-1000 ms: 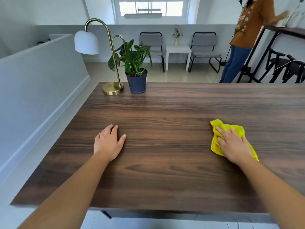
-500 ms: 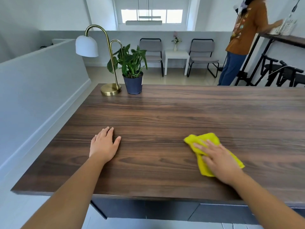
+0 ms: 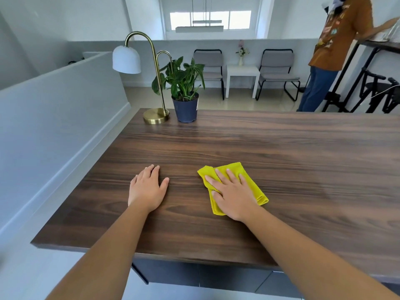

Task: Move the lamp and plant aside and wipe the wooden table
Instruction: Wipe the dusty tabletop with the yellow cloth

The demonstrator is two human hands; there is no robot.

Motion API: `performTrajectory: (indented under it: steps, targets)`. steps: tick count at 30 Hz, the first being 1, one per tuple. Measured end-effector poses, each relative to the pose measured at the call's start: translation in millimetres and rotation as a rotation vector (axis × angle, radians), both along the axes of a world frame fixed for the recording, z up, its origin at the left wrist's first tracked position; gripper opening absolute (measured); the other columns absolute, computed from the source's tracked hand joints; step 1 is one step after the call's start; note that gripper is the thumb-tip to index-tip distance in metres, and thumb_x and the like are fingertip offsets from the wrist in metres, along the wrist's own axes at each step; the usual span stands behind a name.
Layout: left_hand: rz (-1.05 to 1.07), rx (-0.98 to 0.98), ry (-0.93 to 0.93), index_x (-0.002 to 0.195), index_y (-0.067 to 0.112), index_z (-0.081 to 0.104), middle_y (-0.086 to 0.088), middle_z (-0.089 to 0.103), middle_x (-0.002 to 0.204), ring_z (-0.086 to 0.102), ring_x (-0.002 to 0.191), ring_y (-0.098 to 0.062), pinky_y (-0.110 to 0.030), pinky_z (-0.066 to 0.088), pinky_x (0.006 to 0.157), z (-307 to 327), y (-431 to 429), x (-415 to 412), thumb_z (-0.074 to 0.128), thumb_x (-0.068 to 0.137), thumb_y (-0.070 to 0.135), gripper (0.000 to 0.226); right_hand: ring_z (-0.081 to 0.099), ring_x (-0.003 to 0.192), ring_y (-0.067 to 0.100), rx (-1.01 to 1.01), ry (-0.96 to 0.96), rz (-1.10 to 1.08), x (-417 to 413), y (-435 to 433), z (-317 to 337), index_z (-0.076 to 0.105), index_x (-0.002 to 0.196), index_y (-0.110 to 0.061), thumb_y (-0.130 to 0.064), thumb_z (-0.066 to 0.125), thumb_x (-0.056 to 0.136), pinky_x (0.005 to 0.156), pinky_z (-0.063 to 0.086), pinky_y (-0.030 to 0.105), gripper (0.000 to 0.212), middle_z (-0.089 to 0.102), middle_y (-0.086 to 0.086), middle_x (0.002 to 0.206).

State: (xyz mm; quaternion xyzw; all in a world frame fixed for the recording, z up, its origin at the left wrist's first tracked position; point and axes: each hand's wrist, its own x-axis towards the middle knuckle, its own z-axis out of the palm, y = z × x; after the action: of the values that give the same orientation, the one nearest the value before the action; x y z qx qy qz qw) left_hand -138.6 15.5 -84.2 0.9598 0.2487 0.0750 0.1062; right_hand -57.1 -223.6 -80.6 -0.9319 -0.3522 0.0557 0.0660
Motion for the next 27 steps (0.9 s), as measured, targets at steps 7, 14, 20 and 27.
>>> performTrajectory:
  steps: [7,14,20,27]
  targets:
    - [0.013,-0.072,-0.006,0.141,0.021,0.036,-0.005,0.036,0.149,0.031,0.137,-0.025,-0.045,0.025,0.112,13.3,-8.6,9.7,0.038,0.093,0.048,0.055,0.002,0.149,0.019,0.195,0.236,0.027,14.3,-10.1,19.4,0.018,0.145,-0.048,-0.055,0.031,0.095,0.119,0.005,0.044,0.052,0.011,-0.006,0.161]
    - [-0.29,-0.143,0.041,0.135,0.022,0.046,-0.002,0.038,0.147,0.032,0.136,-0.021,-0.042,0.029,0.109,24.8,-69.6,51.7,0.044,0.091,0.051,0.052,0.017,0.147,0.017,0.193,0.096,-0.166,62.4,-30.1,30.6,0.037,0.143,-0.03,-0.032,0.043,0.097,0.114,0.025,0.042,0.046,0.026,-0.004,0.158]
    - [-0.259,-0.169,-0.045,0.113,0.019,0.055,0.0,0.051,0.129,0.043,0.123,-0.021,-0.04,0.034,0.098,16.0,-77.9,59.7,0.051,0.089,0.043,0.034,0.006,0.149,0.017,0.133,0.055,-0.148,64.0,-33.3,11.7,0.03,0.147,-0.027,-0.036,0.035,0.1,0.119,0.009,0.045,0.048,0.017,-0.004,0.16]
    - [-0.248,-0.109,-0.001,0.105,0.02,0.054,-0.001,0.062,0.109,0.049,0.11,-0.025,-0.041,0.033,0.088,21.7,-74.1,69.8,0.052,0.09,0.036,0.022,-0.006,0.149,0.015,0.061,0.054,-0.213,49.7,-26.6,0.5,0.006,0.152,-0.022,-0.036,0.017,0.102,0.118,-0.005,0.049,0.053,0.001,-0.002,0.162]
